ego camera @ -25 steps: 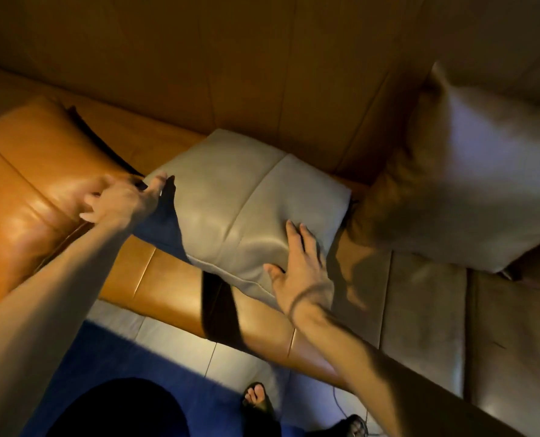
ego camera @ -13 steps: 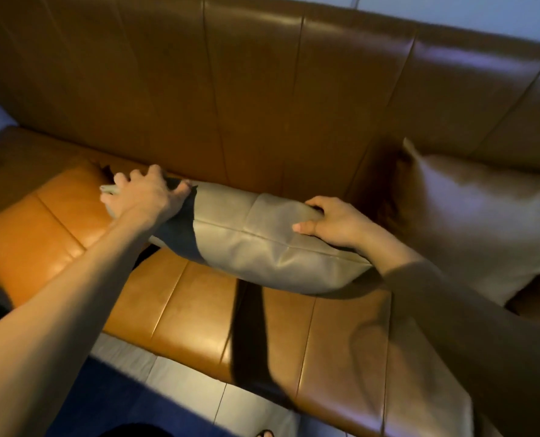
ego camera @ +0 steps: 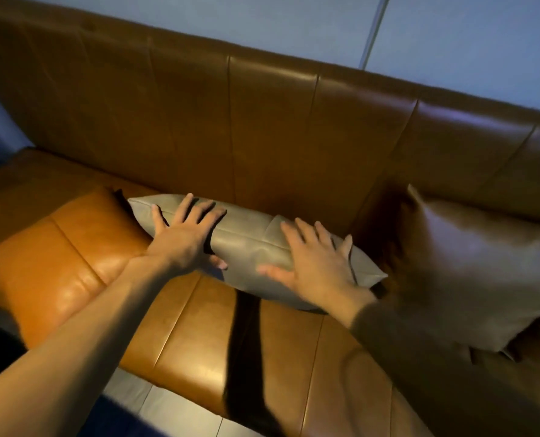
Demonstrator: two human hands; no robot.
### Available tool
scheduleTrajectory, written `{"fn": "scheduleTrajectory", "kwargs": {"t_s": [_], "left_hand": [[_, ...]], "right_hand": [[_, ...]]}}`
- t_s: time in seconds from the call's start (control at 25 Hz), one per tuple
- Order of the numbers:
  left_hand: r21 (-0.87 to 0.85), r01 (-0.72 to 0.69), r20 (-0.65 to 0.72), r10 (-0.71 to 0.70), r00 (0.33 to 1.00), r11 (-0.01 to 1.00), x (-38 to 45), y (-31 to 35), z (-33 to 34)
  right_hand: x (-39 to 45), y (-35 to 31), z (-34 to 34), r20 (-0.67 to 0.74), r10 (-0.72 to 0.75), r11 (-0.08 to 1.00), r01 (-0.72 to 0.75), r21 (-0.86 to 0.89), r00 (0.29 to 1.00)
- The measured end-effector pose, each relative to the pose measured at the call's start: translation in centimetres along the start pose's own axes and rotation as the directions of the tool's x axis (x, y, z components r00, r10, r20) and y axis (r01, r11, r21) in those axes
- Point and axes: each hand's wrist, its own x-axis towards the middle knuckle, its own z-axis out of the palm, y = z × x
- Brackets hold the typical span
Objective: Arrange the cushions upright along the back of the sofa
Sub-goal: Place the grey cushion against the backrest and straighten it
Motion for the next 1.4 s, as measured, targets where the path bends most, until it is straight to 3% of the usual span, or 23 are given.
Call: {"fn": "scheduleTrajectory", "kwargs": {"t_s": [0.08,0.2,0.36,0.6,0.76,0.96,1.2,1.4], "left_hand": [[0.042,0.027,-0.051,-0.025,0.998,0.999,0.1,0.7,-0.2],[0.031,0.047,-0.179,-0.04,0.983,0.998,0.9,1.9,-0.8],[0.086,0.045,-0.209,-0.026,0.978,0.995,3.6,2.7,-3.5],[0.117,0.053,-0.087,-0.043,0.995,0.992,10.1,1.6,-8.5],[0.073,0.06,0.02,-0.062,0.998,0.996,13.9,1.5,-7.1],[-0.086,0.099,-0.055,-0.104,0.993,0.991,17.5,2.9,-4.1],[-0.179,0.073,-0.01,-0.077,0.997,0.981,19.0,2.4,-2.7],[-0.204,0.138,-0.003,-0.142,0.99,0.969,18.2,3.6,-2.9]], "right_hand": [[0.7,-0.8,1.5,0.128,0.043,0.996,-0.032,-0.083,0.991],[2.4,0.4,1.0,-0.024,0.056,0.998,-0.057,-0.036,0.998],[4.8,2.3,-2.1,-0.078,0.005,1.0,-0.005,0.006,0.997],[11.5,5.0,-6.1,-0.03,-0.059,0.991,0.062,0.122,0.998],[14.7,6.6,-4.6,0.046,-0.056,0.987,0.049,0.151,0.997],[19.2,8.6,-3.8,-0.013,-0.004,0.996,0.006,0.093,1.0],[20.5,9.3,-2.2,-0.088,0.015,0.996,-0.008,0.084,0.996],[19.9,9.0,-3.1,-0.001,0.024,0.996,-0.024,0.091,1.0]]}}
